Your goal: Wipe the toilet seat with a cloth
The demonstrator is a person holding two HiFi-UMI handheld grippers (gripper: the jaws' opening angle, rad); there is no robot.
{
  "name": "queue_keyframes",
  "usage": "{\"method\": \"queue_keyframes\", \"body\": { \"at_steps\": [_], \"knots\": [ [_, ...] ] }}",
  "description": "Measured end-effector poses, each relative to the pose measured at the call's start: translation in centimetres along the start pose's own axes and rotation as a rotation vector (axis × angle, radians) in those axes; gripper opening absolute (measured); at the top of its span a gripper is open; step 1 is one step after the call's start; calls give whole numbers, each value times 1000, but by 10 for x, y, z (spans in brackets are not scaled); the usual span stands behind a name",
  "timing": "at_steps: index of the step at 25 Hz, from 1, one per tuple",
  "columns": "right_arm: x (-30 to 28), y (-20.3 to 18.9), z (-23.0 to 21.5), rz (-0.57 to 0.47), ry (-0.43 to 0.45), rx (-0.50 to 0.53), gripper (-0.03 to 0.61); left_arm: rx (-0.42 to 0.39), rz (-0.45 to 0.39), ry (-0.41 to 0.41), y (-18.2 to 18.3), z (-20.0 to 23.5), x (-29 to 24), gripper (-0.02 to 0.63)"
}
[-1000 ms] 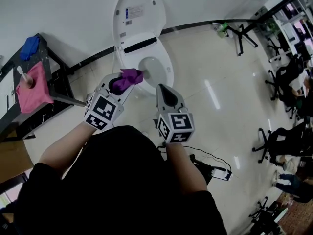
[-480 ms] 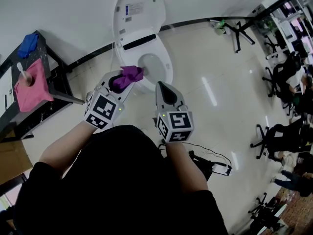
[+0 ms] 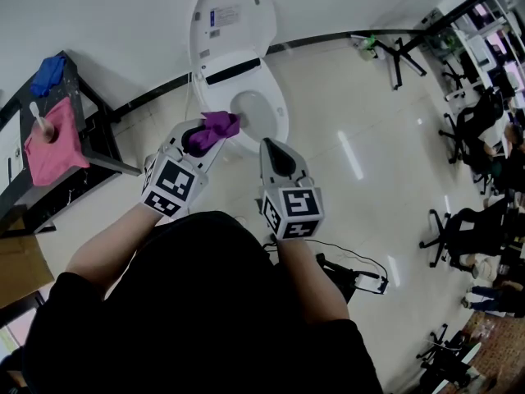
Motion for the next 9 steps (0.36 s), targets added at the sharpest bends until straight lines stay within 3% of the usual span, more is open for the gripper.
{"method": "queue_keyframes", "body": {
  "at_steps": [9],
  "knots": [
    [4, -1, -2, -3, -3, -3, 14, -28, -4, 0, 6, -2, 0, 89]
  ]
}}
Point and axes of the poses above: the fingertips, and each gripper's own axes: x backward along the fingers, z to its left, y out of its top, the point moved 3 cm from there along x, backward along the fingers, and after that the axes turned 3 degrees about y, right-handed, at the moved point
